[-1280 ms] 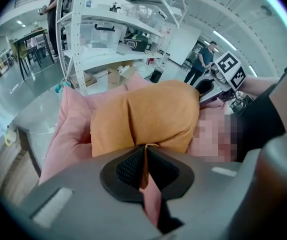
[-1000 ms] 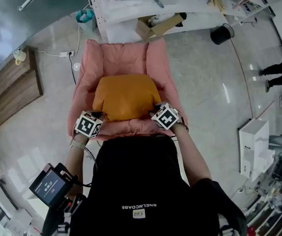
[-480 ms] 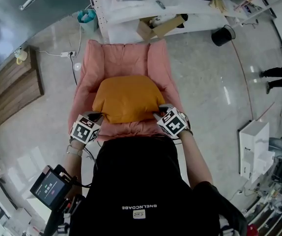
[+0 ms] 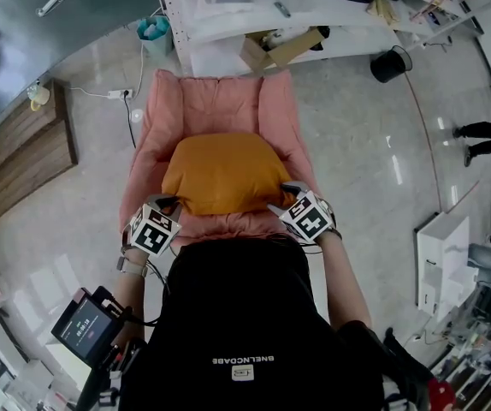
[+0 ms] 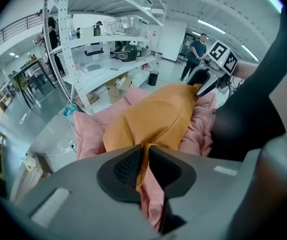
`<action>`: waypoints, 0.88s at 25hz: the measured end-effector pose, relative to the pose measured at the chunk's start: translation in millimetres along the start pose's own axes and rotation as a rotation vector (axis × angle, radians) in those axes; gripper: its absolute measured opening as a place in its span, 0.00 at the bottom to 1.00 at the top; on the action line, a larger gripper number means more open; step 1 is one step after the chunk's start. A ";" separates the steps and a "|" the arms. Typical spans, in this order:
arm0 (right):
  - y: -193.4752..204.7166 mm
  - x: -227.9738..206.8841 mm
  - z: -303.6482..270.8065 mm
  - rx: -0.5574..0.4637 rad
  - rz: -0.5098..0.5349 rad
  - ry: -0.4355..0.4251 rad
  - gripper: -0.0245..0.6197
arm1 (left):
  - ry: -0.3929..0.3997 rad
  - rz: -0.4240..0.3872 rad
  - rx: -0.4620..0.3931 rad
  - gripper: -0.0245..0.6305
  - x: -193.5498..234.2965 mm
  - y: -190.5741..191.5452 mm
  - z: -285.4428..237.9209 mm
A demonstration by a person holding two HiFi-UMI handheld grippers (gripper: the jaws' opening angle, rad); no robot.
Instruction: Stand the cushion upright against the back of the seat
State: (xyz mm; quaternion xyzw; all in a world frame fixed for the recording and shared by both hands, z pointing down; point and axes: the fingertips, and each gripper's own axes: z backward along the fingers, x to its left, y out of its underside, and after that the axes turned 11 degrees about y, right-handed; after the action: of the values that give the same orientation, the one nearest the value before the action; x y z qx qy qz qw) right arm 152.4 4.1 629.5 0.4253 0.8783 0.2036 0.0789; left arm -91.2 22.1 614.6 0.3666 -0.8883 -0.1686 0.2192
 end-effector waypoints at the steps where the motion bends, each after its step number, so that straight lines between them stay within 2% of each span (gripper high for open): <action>1: 0.2 -0.3 2.2 0.001 0.003 -0.001 0.43 | -0.010 -0.013 0.016 0.13 0.1 0.2 1.6; 6: -1.6 -7.6 20.1 -0.012 0.043 0.027 0.43 | -0.064 -0.064 0.097 0.17 -2.7 4.5 9.3; 9: -5.4 -12.7 29.8 -0.051 0.019 0.039 0.43 | -0.097 -0.110 0.147 0.20 -4.7 6.2 11.7; 12: -6.1 -17.1 33.7 -0.055 0.001 0.052 0.43 | -0.102 -0.125 0.153 0.23 -5.5 3.7 14.8; 13: -6.9 -18.5 33.9 -0.057 0.001 0.059 0.43 | -0.093 -0.115 0.137 0.25 -6.1 1.4 16.8; 14: -8.5 -19.6 34.0 -0.060 0.001 0.064 0.43 | -0.078 -0.096 0.111 0.35 -7.1 -2.3 19.8; 15: -11.0 -19.9 34.0 -0.067 0.002 0.065 0.43 | -0.062 -0.074 0.078 0.38 -8.0 -7.6 23.8; 17: -16.7 -19.8 33.1 -0.091 0.001 0.060 0.43 | -0.043 -0.045 0.012 0.38 -8.4 -20.2 33.3; 22: -42.1 -22.5 39.2 -0.168 -0.026 0.057 0.43 | -0.045 -0.040 -0.108 0.39 -6.7 -51.6 52.6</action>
State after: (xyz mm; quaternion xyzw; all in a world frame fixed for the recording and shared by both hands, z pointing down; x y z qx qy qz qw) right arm 148.6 -25.4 575.4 0.3999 0.8654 0.2878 0.0919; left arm -84.1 -0.6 544.5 0.3681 -0.8751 -0.2286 0.2153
